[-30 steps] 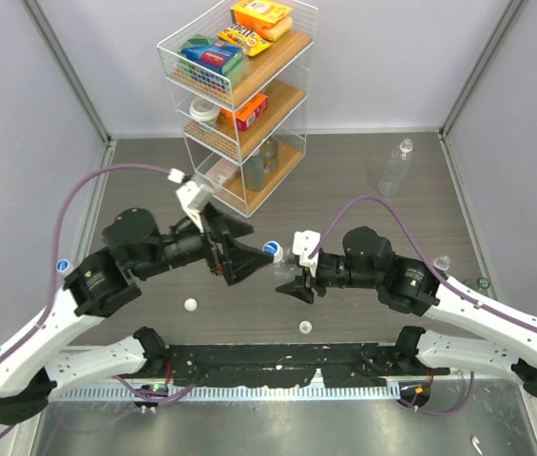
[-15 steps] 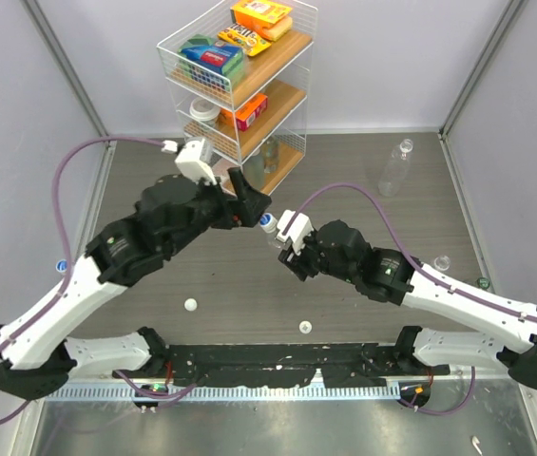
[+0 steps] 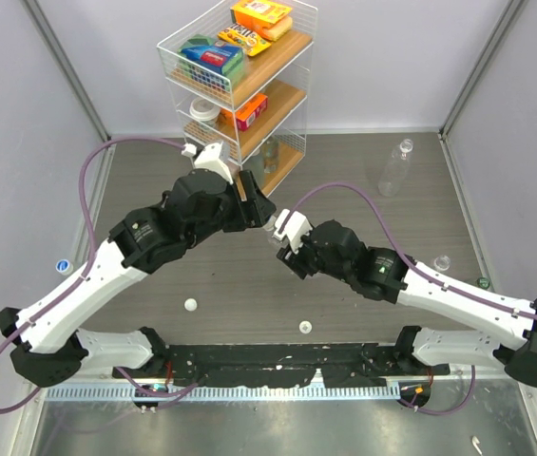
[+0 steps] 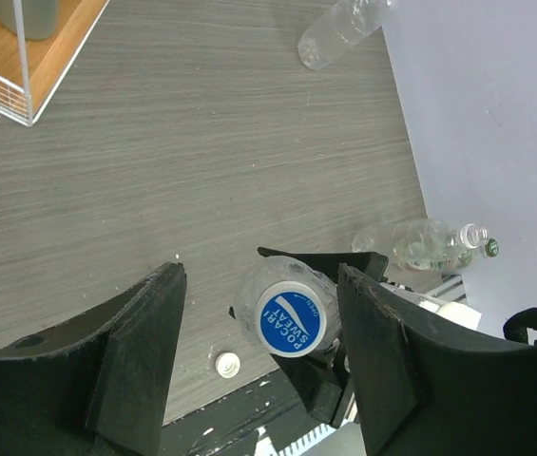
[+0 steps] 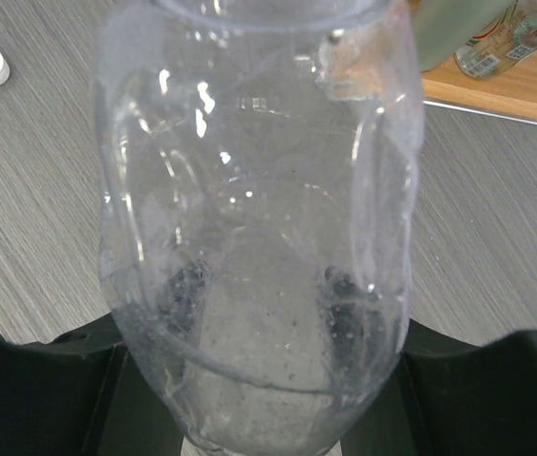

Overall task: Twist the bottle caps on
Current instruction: Screw the bottle cap onto the plastic bottle.

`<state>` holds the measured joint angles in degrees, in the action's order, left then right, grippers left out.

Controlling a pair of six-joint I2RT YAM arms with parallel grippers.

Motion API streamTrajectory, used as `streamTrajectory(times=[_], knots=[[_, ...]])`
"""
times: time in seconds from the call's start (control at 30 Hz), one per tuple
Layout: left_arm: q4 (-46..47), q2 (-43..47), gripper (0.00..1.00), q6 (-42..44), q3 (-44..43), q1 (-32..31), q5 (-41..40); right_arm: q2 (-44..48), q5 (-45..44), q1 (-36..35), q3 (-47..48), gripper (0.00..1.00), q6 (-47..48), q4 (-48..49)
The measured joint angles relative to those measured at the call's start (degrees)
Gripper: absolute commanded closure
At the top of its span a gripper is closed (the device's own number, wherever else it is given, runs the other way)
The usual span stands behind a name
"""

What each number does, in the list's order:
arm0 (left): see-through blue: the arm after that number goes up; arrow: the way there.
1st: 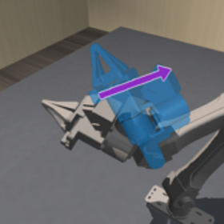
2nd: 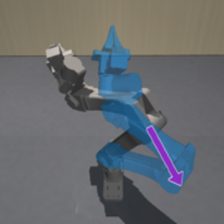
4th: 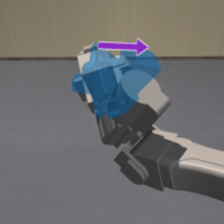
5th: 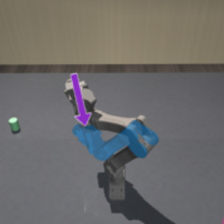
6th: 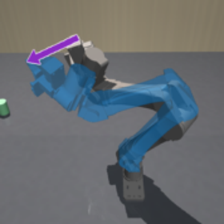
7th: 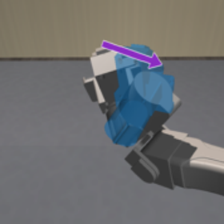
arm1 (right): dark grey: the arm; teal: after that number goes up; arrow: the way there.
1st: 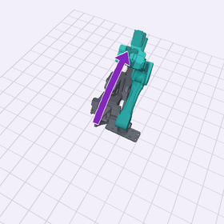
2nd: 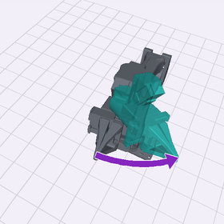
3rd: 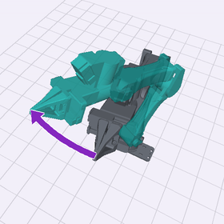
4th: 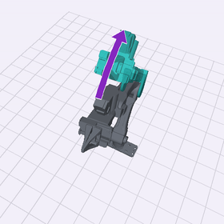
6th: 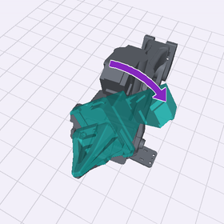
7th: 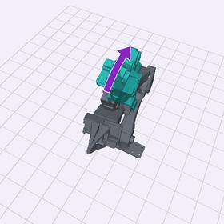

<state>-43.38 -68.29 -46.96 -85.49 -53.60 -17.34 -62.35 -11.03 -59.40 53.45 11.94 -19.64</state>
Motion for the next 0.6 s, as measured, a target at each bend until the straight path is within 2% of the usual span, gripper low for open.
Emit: streamTrajectory(times=[0.23,0.37,0.5,0.6], knots=[[-0.3,-0.4,0.38,-0.7,0.0,0.0,0.8,-0.5,-0.3,0.0,0.0,0.99,0.1,-0.2],[-1.3,-1.1,0.56,-1.0,-0.2,0.0,2.3,-0.5,-0.5,0.0,0.0,0.99,0.1,-0.2],[-1.3,-2.8,0.68,-1.1,-1.0,0.0,3.8,-0.7,-0.5,0.0,0.0,0.99,0.2,-0.8],[-1.4,-3.2,0.73,-1.1,-1.0,0.0,4.2,-0.7,-0.5,0.0,0.0,0.99,0.1,-1.6]])
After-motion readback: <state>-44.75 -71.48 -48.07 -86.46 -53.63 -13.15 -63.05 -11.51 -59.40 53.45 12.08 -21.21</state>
